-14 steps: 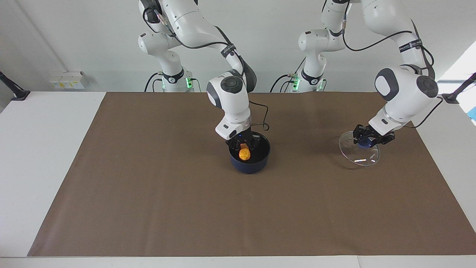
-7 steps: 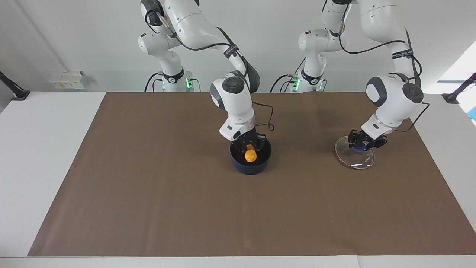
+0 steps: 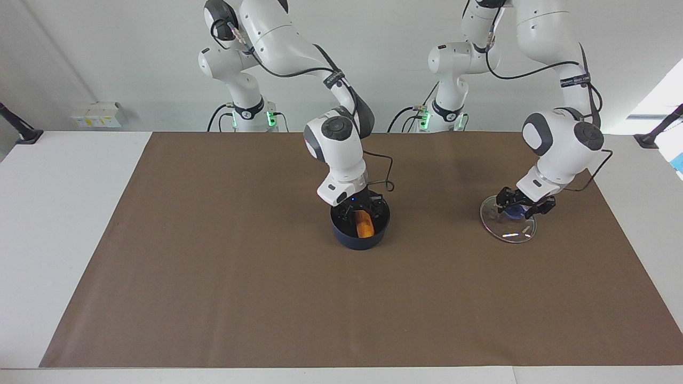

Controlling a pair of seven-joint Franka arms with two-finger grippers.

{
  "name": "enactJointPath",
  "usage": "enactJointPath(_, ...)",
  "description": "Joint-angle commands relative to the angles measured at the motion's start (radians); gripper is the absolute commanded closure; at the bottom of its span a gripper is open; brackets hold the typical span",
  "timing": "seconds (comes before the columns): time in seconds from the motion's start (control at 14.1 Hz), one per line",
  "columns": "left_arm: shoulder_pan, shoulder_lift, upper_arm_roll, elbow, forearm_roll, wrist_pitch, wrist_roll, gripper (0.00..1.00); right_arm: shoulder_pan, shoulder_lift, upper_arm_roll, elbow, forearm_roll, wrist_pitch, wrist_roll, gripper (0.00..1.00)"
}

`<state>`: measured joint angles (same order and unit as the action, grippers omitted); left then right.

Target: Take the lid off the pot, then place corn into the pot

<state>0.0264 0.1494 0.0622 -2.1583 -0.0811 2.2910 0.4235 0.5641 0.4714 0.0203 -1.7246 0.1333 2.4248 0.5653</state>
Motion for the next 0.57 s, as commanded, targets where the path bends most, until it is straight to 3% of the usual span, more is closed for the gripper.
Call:
enactJointPath(0.0,0.015,0.016,-0.007,0.038,-0.005,0.008,0.003,0.00,-0.029,0.003,0.007,0.010,0.006,0.039,-0.033,0.00)
enactJointPath(0.21,0.013,0.015,-0.007,0.092,-0.005,-0.018,-0.011,0.00,-0.069,-0.029,0.003,0.022,0.009,0.069,-0.079,0.00)
enactJointPath(0.5,0.000,0.009,-0.007,0.218,0.004,-0.166,-0.078,0.00,-0.131,-0.152,-0.002,0.016,0.012,0.010,-0.082,0.00)
